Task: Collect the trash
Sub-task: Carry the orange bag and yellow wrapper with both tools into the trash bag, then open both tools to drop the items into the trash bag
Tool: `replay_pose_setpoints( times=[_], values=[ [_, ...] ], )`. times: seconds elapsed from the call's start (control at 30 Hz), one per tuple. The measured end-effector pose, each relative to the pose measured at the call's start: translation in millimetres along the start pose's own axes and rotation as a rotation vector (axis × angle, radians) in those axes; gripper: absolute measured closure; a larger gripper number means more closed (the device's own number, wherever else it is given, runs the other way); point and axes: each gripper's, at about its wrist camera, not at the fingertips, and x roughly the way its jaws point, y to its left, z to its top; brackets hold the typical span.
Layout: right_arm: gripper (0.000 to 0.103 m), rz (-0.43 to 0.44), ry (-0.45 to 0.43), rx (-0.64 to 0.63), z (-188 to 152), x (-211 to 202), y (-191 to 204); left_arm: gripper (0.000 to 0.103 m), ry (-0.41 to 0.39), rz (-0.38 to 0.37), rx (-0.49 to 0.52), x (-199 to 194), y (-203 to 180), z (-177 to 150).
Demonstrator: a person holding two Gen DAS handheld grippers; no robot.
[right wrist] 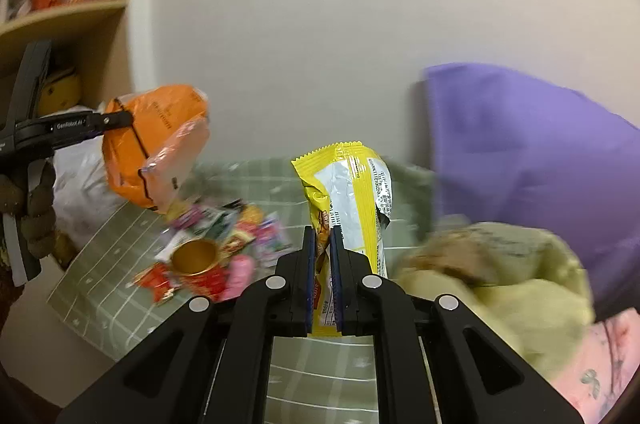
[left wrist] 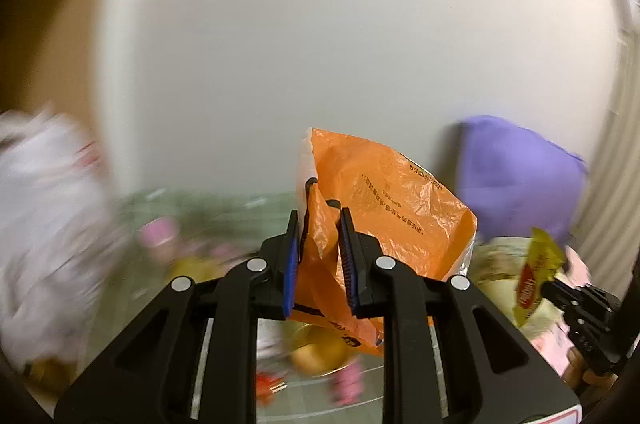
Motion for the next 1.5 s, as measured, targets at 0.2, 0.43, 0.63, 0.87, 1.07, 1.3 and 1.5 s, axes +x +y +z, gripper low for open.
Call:
replay_pose_setpoints(
  times=[0.2,0.43,0.63,0.87,1.07,1.3,1.5],
  values=[
    [0.094,-0.192,-0.054,0.053,12,-45,-75,0.085,0.049,-0.278,0.138,66,-117,22],
    [0.094,-0.332,-0.079,0.127,13,-79,-140,0.084,0.130,-0.477,0.383,148,-269,-11],
    [0.094,-0.325,-0.057,0.203,1,-68,-178,0.084,0.362,-0.473,0.595,211,-318,-84],
    [0.094,-0.115,0.007,0.297,-17,-1,-196,0.085,0.497,-0.463,0.628,211,-289,-106],
    [0.094,-0.027,0.183,0.301,-43,56,-187,0.080,0.516,-0.512,0.490,218,-260,-81],
    [0.094,-0.097,0.295,0.294,-67,72,-189,0.079,0.521,-0.533,0.517,224,-274,-85],
    [0.094,-0.156,0.306,0.251,-75,67,-184,0.072,0.547,-0.578,0.437,249,-274,-75]
  ],
)
